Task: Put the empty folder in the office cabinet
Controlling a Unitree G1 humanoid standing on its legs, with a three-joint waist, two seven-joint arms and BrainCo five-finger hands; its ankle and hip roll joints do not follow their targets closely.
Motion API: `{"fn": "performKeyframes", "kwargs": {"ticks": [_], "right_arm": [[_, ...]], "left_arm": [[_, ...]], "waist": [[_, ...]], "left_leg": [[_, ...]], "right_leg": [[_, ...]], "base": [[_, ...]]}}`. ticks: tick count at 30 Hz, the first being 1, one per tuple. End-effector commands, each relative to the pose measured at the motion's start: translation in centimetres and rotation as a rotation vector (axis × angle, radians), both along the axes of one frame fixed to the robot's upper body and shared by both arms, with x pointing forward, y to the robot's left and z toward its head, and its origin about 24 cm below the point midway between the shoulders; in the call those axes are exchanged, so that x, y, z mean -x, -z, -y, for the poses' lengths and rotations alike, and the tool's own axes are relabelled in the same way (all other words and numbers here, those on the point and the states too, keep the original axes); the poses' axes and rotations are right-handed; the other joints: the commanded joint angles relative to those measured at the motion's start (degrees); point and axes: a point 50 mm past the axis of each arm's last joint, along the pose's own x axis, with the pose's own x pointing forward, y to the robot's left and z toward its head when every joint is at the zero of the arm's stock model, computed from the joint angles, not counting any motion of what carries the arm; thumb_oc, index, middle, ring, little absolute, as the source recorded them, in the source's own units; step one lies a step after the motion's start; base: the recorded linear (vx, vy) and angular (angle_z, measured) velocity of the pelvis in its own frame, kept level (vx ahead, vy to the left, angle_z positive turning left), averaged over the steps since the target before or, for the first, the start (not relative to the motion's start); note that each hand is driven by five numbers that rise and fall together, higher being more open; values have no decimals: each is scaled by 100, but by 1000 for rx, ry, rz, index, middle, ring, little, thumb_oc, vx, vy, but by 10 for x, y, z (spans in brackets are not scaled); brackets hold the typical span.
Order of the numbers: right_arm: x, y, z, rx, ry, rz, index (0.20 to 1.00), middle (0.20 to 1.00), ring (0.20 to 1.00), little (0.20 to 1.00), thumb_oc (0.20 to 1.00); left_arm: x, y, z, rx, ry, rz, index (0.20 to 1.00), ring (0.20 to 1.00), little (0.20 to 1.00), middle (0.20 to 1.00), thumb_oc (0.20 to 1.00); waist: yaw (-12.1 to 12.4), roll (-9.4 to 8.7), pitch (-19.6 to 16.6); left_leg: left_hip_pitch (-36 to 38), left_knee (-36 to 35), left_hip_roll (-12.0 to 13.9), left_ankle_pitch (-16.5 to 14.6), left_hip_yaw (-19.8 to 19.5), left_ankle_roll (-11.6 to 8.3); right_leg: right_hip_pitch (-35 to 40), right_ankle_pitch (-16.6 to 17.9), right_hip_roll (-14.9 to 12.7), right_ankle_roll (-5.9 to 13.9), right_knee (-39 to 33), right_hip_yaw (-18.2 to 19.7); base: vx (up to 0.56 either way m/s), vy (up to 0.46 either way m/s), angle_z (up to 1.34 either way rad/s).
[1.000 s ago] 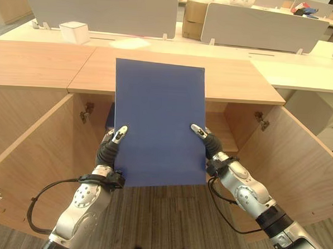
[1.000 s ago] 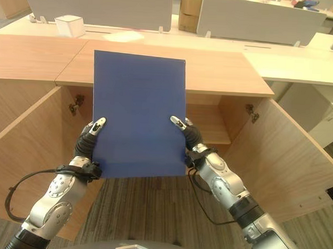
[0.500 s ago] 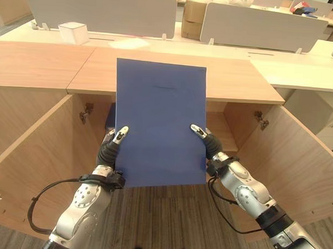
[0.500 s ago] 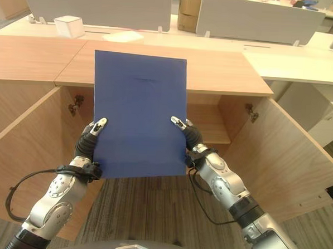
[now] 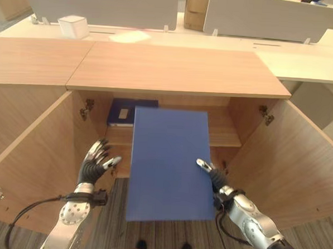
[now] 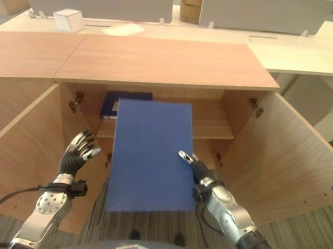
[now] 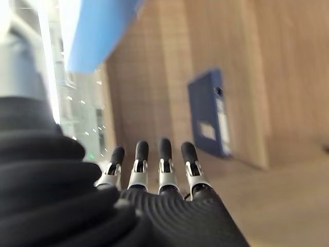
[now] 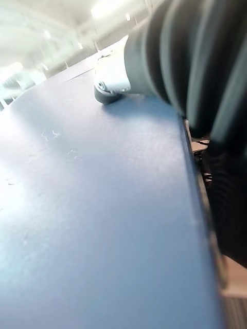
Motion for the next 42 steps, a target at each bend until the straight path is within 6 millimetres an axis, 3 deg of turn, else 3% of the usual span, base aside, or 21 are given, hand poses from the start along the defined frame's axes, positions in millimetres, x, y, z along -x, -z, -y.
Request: {"fn": "performKeyframes", "kwargs": {"ticks": [1, 3, 4, 8, 11, 17, 19, 21, 26, 29, 32, 33, 34, 38, 39, 40, 41, 42], "right_arm": [[-26, -35, -3, -44, -13, 173, 200, 200, 200, 200, 200], [-26, -35, -3, -44, -13, 173, 200, 200, 200, 200, 200], [-15, -20, 9, 66, -100, 129, 200, 200, 200, 200, 200], [-36, -30, 3, 104, -130, 176, 200, 200, 200, 200, 200], [-42, -34, 2, 102, -113, 196, 200, 200, 200, 200, 200], [-98, -79, 1, -96, 246, 325, 200, 200, 200, 200, 200], [-103, -84, 2, -137, 302, 333, 200, 200, 200, 200, 200], [-119, -102, 4, -243, 431, 358, 200, 200, 200, 200, 200], [-128, -114, 3, -309, 495, 377, 200, 200, 200, 200, 200], [-139, -129, 10, -427, 643, 384, 200, 200, 200, 200, 200], [-154, -150, 23, -505, 786, 399, 200, 200, 200, 200, 200], [-162, -164, 35, -557, 879, 405, 200, 200, 200, 200, 200], [-162, -164, 36, -558, 879, 407, 200, 200, 200, 200, 200], [-178, -219, 71, -618, 1070, 494, 200, 200, 200, 200, 200], [-178, -219, 71, -618, 1070, 494, 200, 200, 200, 200, 200], [-181, -234, 79, -622, 1108, 511, 200, 200, 200, 200, 200], [-185, -261, 100, -589, 1172, 541, 200, 200, 200, 200, 200], [-185, -263, 100, -589, 1172, 544, 200, 200, 200, 200, 200]], "left_arm": [[-4, -28, -11, -134, 32, 105, 1000, 1000, 1000, 1000, 1000], [-4, -28, -11, -134, 32, 105, 1000, 1000, 1000, 1000, 1000], [32, 34, -57, -425, -7, -272, 1000, 1000, 1000, 1000, 1000], [36, 56, -61, -513, -14, -373, 1000, 1000, 1000, 1000, 1000], [35, 58, -61, -520, -18, -380, 1000, 1000, 1000, 1000, 1000], [32, 73, -55, -500, -122, -415, 1000, 1000, 1000, 1000, 1000], [31, 74, -52, -491, -127, -412, 1000, 1000, 1000, 1000, 1000], [29, 79, -45, -475, -141, -416, 1000, 1000, 1000, 1000, 1000], [27, 82, -41, -470, -156, -419, 1000, 1000, 1000, 1000, 1000], [23, 82, -36, -460, -176, -407, 1000, 1000, 1000, 1000, 1000], [17, 82, -31, -454, -184, -395, 1000, 1000, 1000, 1000, 1000], [13, 81, -28, -466, -169, -381, 1000, 1000, 1000, 1000, 1000], [12, 81, -28, -466, -169, -380, 1000, 1000, 1000, 1000, 1000], [-5, 72, -18, -466, -136, -307, 1000, 1000, 1000, 1000, 1000], [-5, 72, -18, -466, -136, -307, 1000, 1000, 1000, 1000, 1000], [-8, 71, -16, -473, -127, -296, 1000, 1000, 1000, 1000, 1000], [-11, 69, -13, -477, -114, -278, 1000, 1000, 1000, 1000, 1000], [-12, 69, -13, -476, -113, -275, 1000, 1000, 1000, 1000, 1000]], "waist": [[112, -379, 92], [112, -379, 92], [227, -331, 409], [299, -316, 799], [308, -313, 870], [434, -243, 1469], [452, -235, 1503], [495, -202, 1656], [524, -207, 1788], [562, -160, 2001], [612, -94, 2131], [637, -41, 2186], [639, -40, 2186], [722, 115, 2317], [722, 115, 2317], [745, 148, 2327], [815, 190, 2325], [815, 198, 2325]], "left_leg": [[-73, -34, -35, -526, -37, -12], [-73, -34, -35, -526, -37, -12], [-448, -34, -13, -333, -120, -59], [-903, -34, 59, -107, -191, -118], [-973, -34, 74, -76, -191, -129], [-1664, -34, 170, 192, -262, -209], [-1753, -34, 184, 216, -265, -224], [-2031, -34, 212, 286, -280, -269], [-2232, -34, 240, 321, -293, -286], [-2478, -34, 246, 351, -336, -296], [-2738, -34, 215, 391, -384, -311], [-2902, -34, 204, 414, -419, -332], [-2912, -34, 204, 416, -421, -332], [-3366, -34, 126, 475, -517, -384], [-3366, -34, 126, 475, -517, -384], [-3461, -34, 116, 482, -532, -397], [-3677, -34, 88, 511, -546, -424], [-3697, -34, 89, 514, -549, -424]], "right_leg": [[128, -296, -728, 608, 18, -69], [128, -296, -728, 608, 18, -69], [-166, -241, -719, 643, 42, -193], [-604, -122, -646, 611, 73, -218], [-681, -102, -630, 606, 76, -225], [-1347, 42, -517, 582, 108, -260], [-1426, 54, -503, 575, 99, -278], [-1672, 98, -489, 553, 81, -296], [-1880, 139, -479, 551, 78, -266], [-2166, 187, -445, 547, 91, -249], [-2416, 220, -435, 547, 101, -271], [-2569, 226, -448, 546, 102, -285], [-2580, 225, -447, 546, 106, -286], [-2979, 203, -481, 541, 158, -388], [-2979, 203, -481, 541, 158, -388], [-3049, 204, -494, 544, 150, -409], [-3219, 214, -511, 562, 131, -460], [-3239, 215, -510, 561, 134, -462]], "base": [[0, 0, 17], [-81, -21, 9], [-240, -50, 5], [-186, -43, 13], [-68, -25, 5], [-139, -34, 2], [-94, -27, -1], [-111, -28, 0], [-59, -15, 3], [-92, -9, -3], [-78, -5, -5], [-38, -20, 2], [-26, -31, 6], [-30, -26, 10], [-23, -9, 23], [-19, -16, 19], [-19, -15, 19], [-2, -17, 7]]}}
